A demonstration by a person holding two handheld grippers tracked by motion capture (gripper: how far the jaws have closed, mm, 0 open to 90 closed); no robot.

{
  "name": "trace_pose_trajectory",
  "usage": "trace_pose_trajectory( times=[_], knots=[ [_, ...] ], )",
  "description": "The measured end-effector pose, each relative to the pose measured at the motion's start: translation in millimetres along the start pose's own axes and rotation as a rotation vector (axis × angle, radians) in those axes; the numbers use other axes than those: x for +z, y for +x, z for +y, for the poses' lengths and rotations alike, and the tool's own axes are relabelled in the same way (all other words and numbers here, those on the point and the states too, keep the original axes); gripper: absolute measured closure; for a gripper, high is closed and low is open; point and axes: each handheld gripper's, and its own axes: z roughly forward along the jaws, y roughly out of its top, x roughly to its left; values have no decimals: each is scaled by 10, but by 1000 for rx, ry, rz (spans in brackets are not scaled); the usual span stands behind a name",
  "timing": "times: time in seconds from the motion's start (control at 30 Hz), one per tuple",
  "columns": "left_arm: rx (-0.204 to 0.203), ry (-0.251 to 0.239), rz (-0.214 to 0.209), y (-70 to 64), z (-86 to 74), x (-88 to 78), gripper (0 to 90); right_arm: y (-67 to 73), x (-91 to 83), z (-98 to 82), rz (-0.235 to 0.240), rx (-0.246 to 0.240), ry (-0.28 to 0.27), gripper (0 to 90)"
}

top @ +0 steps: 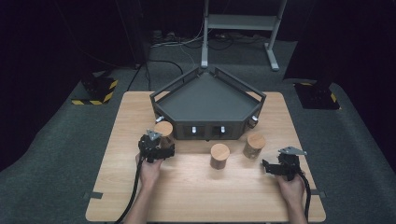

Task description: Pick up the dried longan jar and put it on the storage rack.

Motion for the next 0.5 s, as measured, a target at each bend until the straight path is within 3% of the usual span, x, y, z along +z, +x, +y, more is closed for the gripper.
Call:
trace_pose_trajectory(
  times=[0.5],
  knots=[
    [-41,-33,-20,-11,100,88,98,1,0,0,0,2,1,101]
  ],
)
